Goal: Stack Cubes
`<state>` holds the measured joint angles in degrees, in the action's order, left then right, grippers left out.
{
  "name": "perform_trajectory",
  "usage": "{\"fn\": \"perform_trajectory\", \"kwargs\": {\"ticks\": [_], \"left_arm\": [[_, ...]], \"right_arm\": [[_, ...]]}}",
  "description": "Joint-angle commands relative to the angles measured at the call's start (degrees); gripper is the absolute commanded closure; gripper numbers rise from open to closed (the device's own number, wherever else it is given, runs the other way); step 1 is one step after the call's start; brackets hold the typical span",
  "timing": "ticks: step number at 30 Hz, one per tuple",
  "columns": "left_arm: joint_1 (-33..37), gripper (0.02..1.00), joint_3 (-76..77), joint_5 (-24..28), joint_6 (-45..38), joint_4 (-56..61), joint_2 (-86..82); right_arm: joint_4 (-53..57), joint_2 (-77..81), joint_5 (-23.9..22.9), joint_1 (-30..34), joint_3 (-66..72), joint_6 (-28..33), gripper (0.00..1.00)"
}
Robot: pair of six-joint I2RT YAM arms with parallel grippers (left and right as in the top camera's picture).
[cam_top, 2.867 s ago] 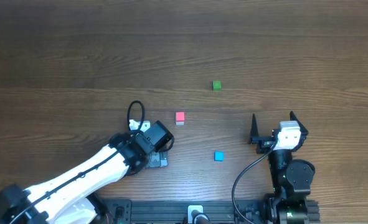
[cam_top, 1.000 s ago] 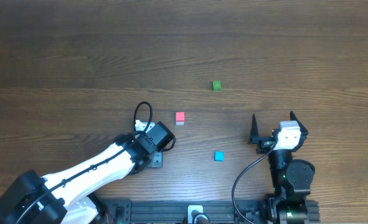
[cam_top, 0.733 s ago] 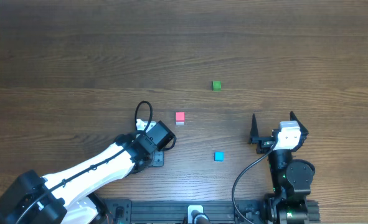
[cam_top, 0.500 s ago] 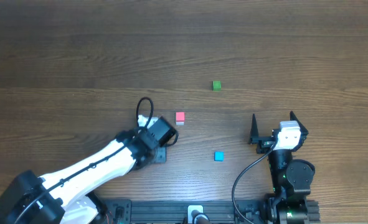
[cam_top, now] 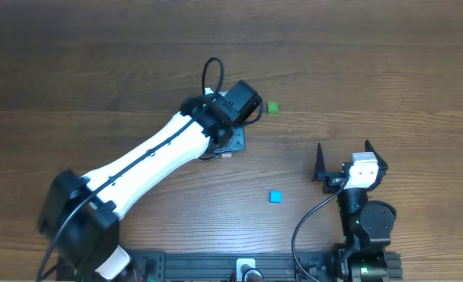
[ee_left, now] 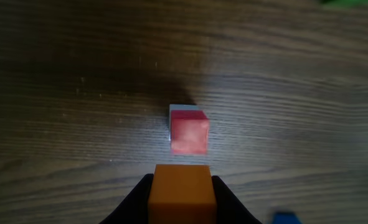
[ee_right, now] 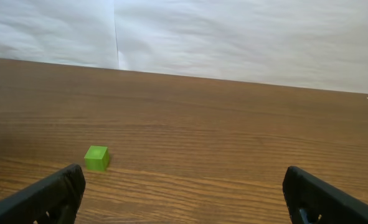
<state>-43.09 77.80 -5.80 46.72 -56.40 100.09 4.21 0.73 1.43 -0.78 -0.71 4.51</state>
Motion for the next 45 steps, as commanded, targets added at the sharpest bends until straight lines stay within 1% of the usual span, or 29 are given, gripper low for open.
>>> {"fn": "perform_trajectory", "kwargs": {"ticks": [1, 45], "left_arm": [[-0.1, 0.976, 1.0, 1.3, 0.2, 0.5, 3.0], [-0.1, 0.976, 1.1, 1.1, 0.2, 4.3, 7.8]], "right_arm": [[-0.1, -0.4, 0.2, 0.4, 0.4, -0.2, 0.009], [-0.1, -0.4, 0.2, 0.4, 0.4, -0.2, 0.007]]}}
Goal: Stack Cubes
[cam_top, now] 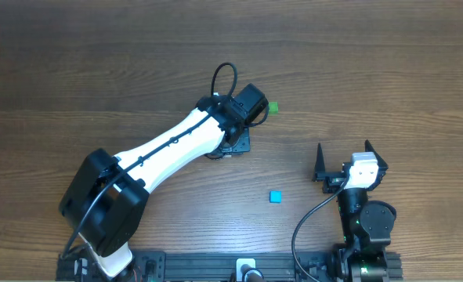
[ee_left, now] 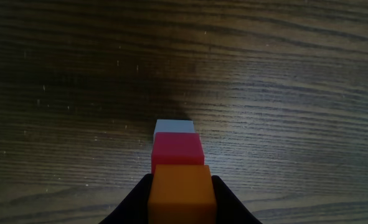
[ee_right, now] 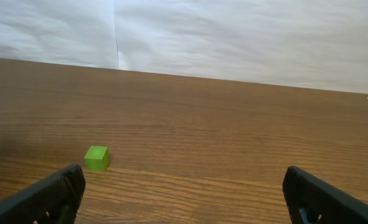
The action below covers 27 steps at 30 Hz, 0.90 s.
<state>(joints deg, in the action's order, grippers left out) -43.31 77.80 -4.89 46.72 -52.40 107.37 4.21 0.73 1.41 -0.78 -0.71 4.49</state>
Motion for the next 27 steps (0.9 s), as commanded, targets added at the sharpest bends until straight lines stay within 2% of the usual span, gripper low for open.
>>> {"fn": "perform_trajectory", "kwargs": {"ticks": [1, 27], "left_arm": [[0.1, 0.978, 1.1, 0.0, 0.2, 0.3, 0.5], [0.1, 0.95, 1.1, -1.6, 0.3, -0.8, 0.5]], "right_arm": [[-0.1, -0.4, 0.3, 0.4, 0.4, -0.1, 0.009], [-0.1, -0.4, 0.3, 0.4, 0.4, -0.1, 0.007]]}}
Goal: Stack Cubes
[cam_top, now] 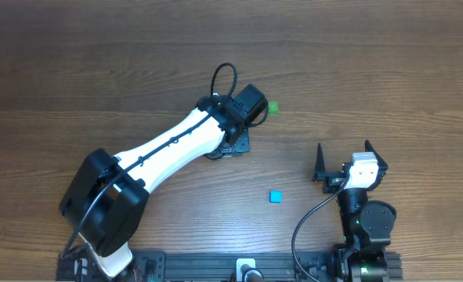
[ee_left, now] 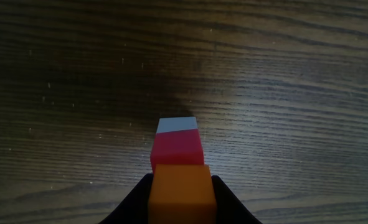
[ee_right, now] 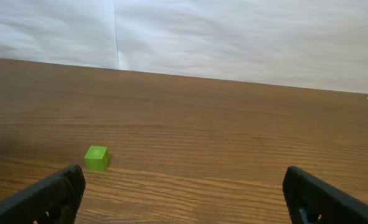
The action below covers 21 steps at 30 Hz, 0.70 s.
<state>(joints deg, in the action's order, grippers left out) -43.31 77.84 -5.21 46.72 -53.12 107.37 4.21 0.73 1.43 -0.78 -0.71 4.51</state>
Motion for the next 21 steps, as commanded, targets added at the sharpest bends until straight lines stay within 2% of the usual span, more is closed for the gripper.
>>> {"fn": "perform_trajectory", "kwargs": {"ticks": [1, 10, 21], "left_arm": [[0.1, 0.952, 1.0, -1.3, 0.2, 0.0, 0.5], [0.1, 0.875, 1.0, -1.4, 0.2, 0.0, 0.5], [0.1, 0.827, 1.0, -2.0, 0.2, 0.0, 0.5]], "right_arm": [[-0.1, -0.4, 0.2, 0.4, 0.4, -0.2, 0.009], [-0.1, -0.4, 0.2, 0.4, 0.4, -0.2, 0.007], [-0.1, -0.4, 0.2, 0.4, 0.4, -0.2, 0.007]]}}
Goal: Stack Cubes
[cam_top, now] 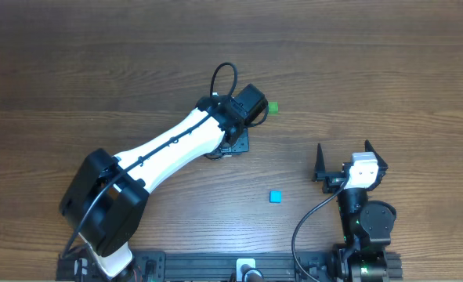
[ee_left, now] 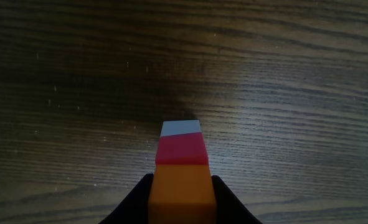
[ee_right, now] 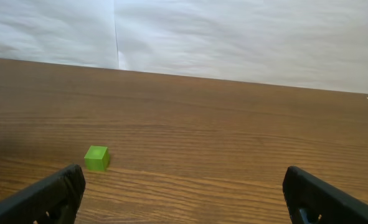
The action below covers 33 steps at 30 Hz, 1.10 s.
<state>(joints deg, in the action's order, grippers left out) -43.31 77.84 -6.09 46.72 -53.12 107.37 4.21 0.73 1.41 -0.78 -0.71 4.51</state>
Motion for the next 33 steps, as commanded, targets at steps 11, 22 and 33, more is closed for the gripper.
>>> {"fn": "perform_trajectory", "kwargs": {"ticks": [11, 22, 33], "left_arm": [[0.0, 0.673, 1.0, -1.1, 0.2, 0.0, 0.5], [0.0, 0.018, 1.0, -1.5, 0.2, 1.1, -2.1], [3.3, 0.02, 0.7, -15.2, -0.2, 3.8, -32.3]], "right_arm": [[-0.1, -0.4, 0.3, 0.4, 0.4, -0.2, 0.007], [-0.1, -0.4, 0.3, 0.4, 0.4, -0.2, 0.007], [-0.1, -0.4, 0.3, 0.4, 0.4, -0.2, 0.007]]}}
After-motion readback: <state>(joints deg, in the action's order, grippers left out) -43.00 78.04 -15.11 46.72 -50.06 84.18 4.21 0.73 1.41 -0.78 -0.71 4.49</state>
